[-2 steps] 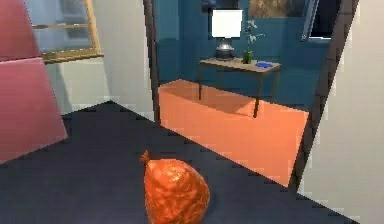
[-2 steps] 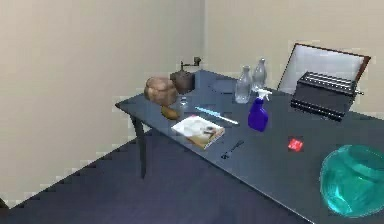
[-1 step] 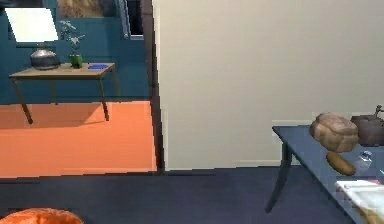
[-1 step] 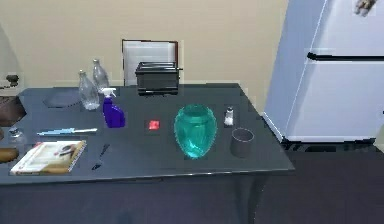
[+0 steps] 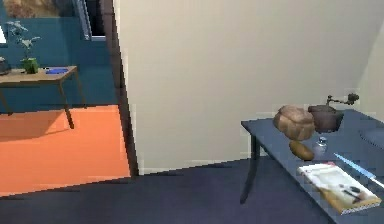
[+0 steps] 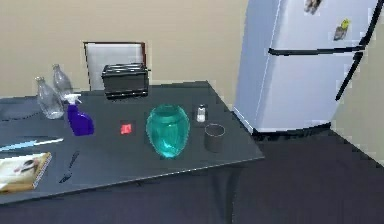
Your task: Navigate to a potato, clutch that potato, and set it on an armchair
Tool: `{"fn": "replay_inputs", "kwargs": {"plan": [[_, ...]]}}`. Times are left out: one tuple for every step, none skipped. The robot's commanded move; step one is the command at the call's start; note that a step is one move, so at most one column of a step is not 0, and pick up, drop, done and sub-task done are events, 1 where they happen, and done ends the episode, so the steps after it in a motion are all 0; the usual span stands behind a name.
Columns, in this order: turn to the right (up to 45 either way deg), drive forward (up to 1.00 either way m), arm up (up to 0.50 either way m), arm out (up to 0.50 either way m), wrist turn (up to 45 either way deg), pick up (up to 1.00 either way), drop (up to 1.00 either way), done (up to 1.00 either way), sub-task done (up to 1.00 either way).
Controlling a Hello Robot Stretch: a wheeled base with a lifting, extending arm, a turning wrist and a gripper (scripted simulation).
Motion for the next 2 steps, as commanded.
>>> {"fn": "replay_inputs", "kwargs": {"plan": [[0.0, 0.90, 0.00, 0.00, 0.0, 0.00, 0.00, 0.00, 0.00], [45.0, 0.00, 0.00, 0.00, 0.0, 0.00, 0.00, 0.00, 0.00]]}}
